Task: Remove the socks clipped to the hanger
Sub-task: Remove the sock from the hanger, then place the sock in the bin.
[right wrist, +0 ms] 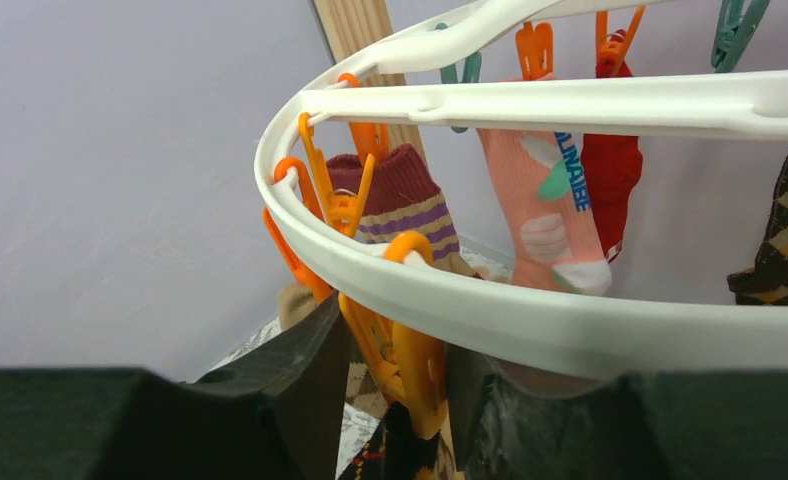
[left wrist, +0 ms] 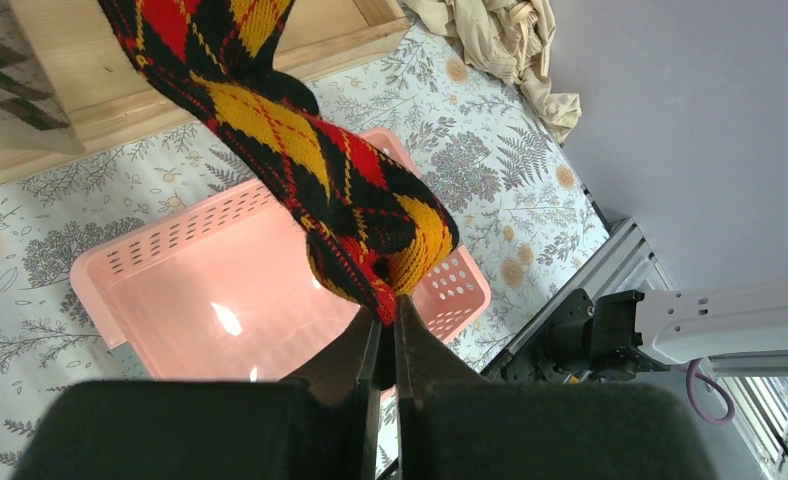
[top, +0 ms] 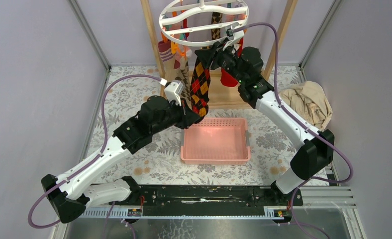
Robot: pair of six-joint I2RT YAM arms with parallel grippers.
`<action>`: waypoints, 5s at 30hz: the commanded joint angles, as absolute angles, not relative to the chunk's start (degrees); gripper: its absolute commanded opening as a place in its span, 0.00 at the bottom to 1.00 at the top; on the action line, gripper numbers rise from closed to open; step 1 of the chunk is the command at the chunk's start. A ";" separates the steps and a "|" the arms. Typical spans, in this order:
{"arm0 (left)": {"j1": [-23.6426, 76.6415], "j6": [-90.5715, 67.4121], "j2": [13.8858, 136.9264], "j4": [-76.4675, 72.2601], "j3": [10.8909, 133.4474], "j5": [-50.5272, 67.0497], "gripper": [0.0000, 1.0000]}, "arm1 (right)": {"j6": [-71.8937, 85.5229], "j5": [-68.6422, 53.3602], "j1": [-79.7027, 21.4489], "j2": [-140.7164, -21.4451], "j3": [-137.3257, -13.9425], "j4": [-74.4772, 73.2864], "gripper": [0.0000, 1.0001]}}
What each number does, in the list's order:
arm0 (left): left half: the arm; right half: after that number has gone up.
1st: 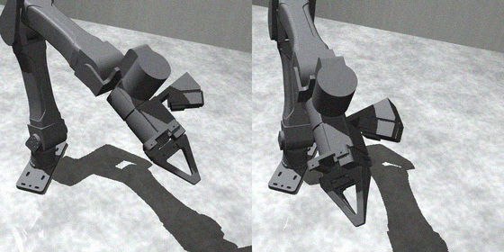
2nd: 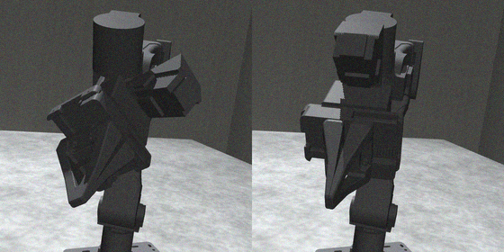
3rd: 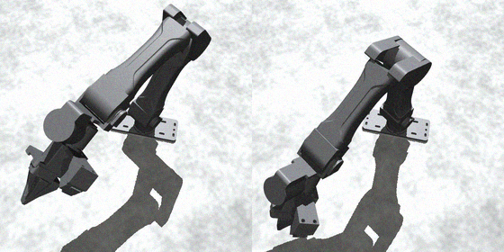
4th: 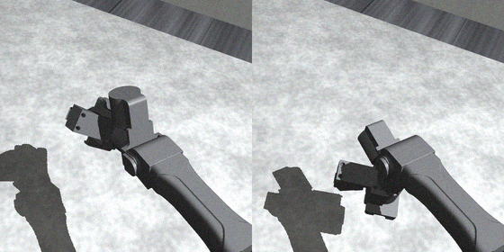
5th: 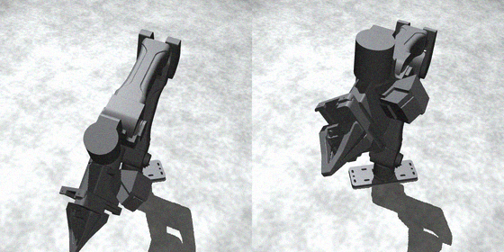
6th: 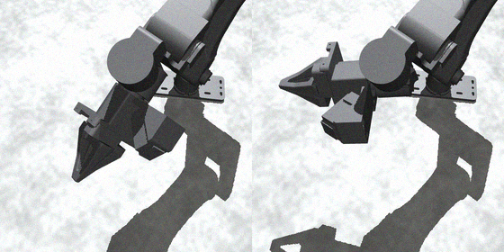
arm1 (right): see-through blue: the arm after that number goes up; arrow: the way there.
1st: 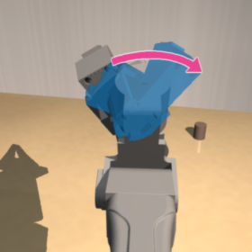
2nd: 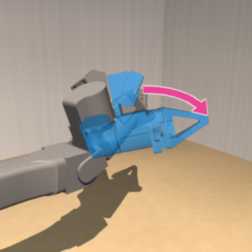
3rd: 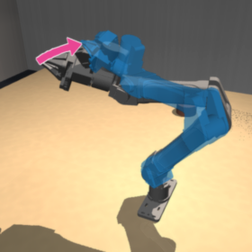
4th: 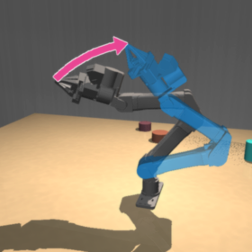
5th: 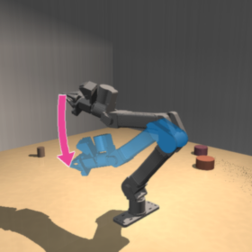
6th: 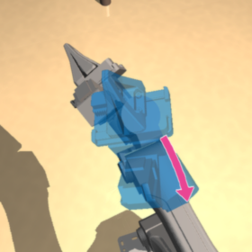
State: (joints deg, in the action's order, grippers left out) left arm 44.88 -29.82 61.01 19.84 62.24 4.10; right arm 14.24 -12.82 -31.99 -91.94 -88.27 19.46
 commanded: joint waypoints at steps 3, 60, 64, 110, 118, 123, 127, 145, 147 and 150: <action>44.14 -29.03 60.91 18.82 62.30 5.06 0.10 | 15.03 -10.39 -32.59 -88.08 -87.04 25.40 0.38; 43.88 -30.14 62.31 17.79 62.00 6.67 0.10 | 9.16 -0.28 -33.61 -85.17 -90.61 15.28 0.15; 43.94 -30.30 62.17 17.81 61.97 6.81 0.10 | 9.13 -0.26 -33.64 -84.93 -89.93 15.43 0.12; 43.94 -37.84 67.62 11.47 43.78 6.20 0.45 | 15.92 2.75 -33.50 -63.47 -55.89 4.21 0.81; 43.93 -37.05 66.01 13.10 44.43 6.06 0.60 | 16.55 0.63 -33.49 -64.94 -54.76 4.58 0.81; 43.94 -36.28 61.02 15.25 44.87 3.84 0.72 | 17.37 0.18 -33.52 -68.36 -55.53 4.90 0.81; 43.92 -35.55 57.25 17.20 45.42 2.87 0.78 | 18.77 -2.10 -33.55 -71.07 -57.17 5.02 0.81; 43.90 -33.20 51.54 23.49 49.34 -6.20 0.99 | 18.71 1.20 -33.53 -72.41 -60.62 2.89 0.81; 43.94 -33.28 50.43 23.55 48.87 -7.35 0.98 | 18.92 1.11 -33.55 -72.23 -60.98 2.64 0.81; 43.85 -33.31 50.56 24.69 48.95 -8.64 0.98 | 19.39 0.72 -33.55 -71.52 -59.67 4.21 0.82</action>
